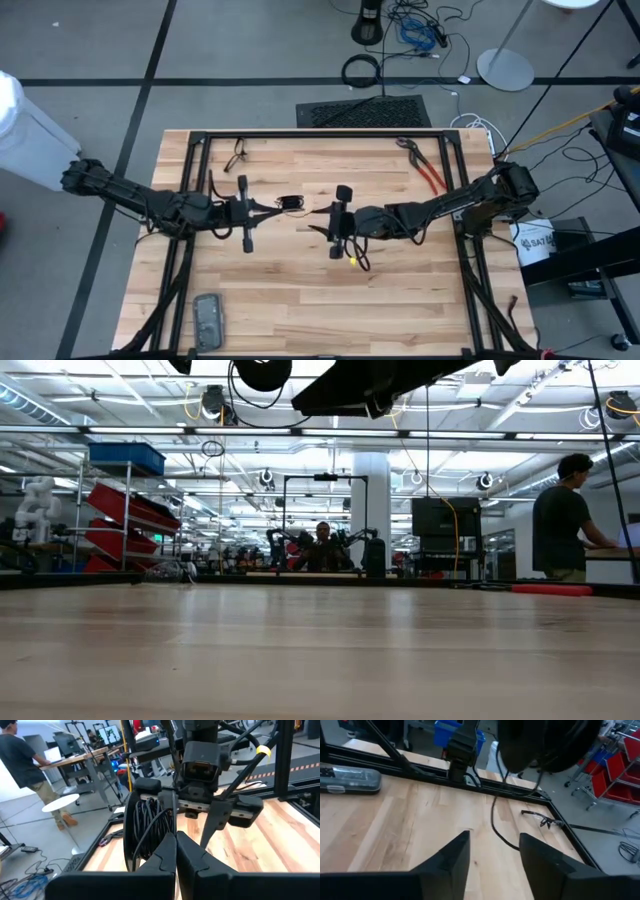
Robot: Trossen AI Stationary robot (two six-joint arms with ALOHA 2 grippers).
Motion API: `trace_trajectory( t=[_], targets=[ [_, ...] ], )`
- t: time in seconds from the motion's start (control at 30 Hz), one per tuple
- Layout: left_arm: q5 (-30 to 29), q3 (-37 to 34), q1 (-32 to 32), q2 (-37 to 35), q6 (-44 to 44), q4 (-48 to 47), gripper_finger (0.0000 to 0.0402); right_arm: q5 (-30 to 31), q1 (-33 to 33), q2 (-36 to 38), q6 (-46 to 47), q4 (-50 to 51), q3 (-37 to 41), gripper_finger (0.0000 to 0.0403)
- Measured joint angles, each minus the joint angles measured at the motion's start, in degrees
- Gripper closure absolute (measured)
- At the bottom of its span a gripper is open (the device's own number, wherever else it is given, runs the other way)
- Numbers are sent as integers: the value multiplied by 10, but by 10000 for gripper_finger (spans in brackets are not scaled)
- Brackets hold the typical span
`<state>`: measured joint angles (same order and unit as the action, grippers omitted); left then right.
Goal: Coil cords
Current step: Uncoil the black cable wire from the spool
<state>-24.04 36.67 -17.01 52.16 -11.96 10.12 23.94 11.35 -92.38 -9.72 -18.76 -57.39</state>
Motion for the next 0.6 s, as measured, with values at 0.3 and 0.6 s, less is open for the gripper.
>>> trace_trajectory(
  t=[0.3, 0.6],
  targets=[
    [28, 0, 0, 2, 23, 0, 402, -2, -12, 0, 0, 1, 0, 229],
    [30, 0, -15, 2, 26, 0, 402, -47, -17, 0, 0, 10, 0, 241]
  ],
)
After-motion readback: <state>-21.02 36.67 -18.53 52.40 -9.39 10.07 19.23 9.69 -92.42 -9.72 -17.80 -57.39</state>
